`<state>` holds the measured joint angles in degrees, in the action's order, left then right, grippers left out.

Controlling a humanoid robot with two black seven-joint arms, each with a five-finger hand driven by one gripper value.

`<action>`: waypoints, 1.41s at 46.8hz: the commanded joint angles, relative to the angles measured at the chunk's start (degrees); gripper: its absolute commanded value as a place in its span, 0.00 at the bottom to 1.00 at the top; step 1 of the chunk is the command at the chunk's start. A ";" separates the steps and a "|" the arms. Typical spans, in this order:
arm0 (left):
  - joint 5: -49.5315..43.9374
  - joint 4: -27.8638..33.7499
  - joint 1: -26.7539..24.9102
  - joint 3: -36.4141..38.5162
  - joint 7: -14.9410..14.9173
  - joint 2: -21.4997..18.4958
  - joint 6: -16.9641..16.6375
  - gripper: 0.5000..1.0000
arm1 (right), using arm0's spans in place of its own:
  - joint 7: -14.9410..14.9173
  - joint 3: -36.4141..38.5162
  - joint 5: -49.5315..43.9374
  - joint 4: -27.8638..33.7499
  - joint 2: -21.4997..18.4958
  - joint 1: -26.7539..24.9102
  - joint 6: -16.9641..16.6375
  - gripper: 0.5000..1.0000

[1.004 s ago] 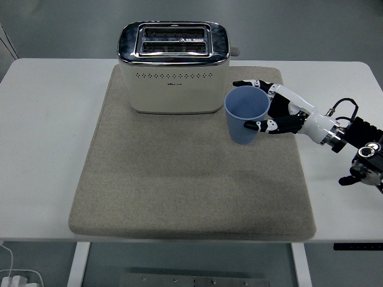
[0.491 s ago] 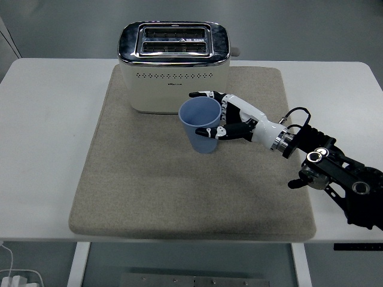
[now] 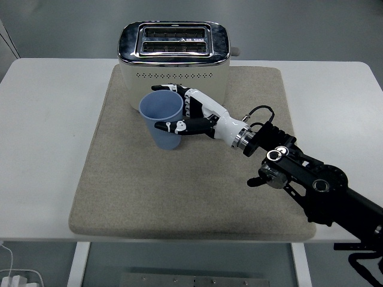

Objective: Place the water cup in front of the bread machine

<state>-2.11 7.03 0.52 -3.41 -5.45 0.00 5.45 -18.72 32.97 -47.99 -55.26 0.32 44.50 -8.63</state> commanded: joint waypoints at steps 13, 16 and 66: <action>0.00 0.00 0.01 -0.01 0.00 0.00 0.00 1.00 | -0.08 -2.82 0.00 2.26 -0.32 -1.26 3.70 0.65; 0.00 0.00 0.01 -0.01 0.00 0.00 0.00 1.00 | -0.08 -2.82 0.00 2.61 -0.32 -1.44 3.79 0.65; 0.00 0.00 0.01 -0.01 0.00 0.00 0.00 1.00 | -0.70 -1.68 0.70 2.52 -0.32 -1.26 1.68 0.85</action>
<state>-2.11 7.03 0.53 -3.41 -5.45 0.00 5.45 -19.43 31.10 -47.34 -52.74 0.00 43.27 -6.92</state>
